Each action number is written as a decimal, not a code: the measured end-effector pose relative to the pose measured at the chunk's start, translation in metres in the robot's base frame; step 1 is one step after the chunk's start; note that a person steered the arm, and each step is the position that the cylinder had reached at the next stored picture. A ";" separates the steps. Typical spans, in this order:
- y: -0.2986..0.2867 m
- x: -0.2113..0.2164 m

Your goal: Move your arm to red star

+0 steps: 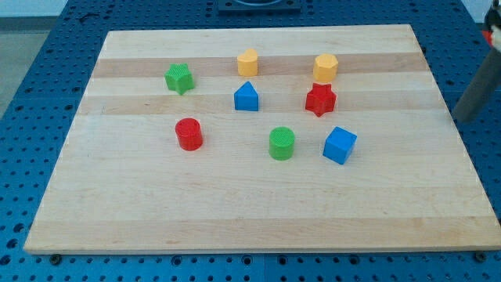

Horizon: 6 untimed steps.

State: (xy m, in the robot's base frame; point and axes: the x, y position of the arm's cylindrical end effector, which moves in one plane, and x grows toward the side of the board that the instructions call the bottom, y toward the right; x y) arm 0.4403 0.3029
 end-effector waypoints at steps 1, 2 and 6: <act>-0.033 0.042; -0.064 0.054; -0.152 -0.003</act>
